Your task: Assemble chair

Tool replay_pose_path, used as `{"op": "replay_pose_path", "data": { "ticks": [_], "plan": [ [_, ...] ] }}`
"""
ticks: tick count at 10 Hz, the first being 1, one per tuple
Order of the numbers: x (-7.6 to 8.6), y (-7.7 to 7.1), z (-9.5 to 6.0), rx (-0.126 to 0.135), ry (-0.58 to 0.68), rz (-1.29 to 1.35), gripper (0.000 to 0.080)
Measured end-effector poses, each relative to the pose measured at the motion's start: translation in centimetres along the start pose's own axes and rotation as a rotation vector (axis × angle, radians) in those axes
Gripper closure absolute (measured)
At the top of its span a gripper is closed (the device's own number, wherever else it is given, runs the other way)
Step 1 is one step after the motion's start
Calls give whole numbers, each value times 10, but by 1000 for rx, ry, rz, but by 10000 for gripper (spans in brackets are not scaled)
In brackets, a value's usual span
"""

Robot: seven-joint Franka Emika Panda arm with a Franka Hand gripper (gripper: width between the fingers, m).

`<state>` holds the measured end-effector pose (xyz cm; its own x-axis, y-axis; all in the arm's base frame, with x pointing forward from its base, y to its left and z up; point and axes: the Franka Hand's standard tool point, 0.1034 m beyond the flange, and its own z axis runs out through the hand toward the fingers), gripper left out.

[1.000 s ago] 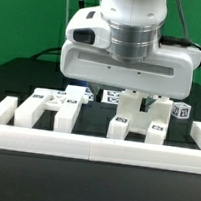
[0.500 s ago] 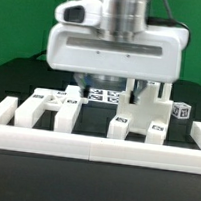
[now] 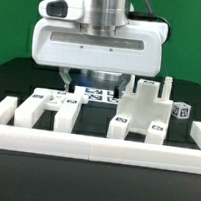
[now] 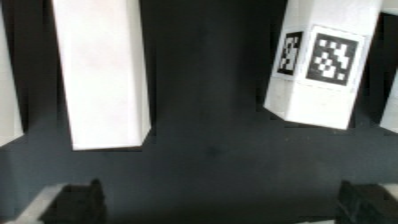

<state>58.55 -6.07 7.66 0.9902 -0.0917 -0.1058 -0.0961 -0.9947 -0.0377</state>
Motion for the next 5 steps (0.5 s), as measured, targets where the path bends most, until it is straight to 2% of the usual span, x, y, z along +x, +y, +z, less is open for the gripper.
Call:
{"op": "replay_pose_path", "data": {
  "ticks": [1, 3, 5],
  "plan": [
    [-1, 3, 0, 0, -1, -14, 151],
    [-12, 26, 2, -5, 5, -40, 151],
    [-41, 42, 20, -19, 16, -36, 151]
  ]
}}
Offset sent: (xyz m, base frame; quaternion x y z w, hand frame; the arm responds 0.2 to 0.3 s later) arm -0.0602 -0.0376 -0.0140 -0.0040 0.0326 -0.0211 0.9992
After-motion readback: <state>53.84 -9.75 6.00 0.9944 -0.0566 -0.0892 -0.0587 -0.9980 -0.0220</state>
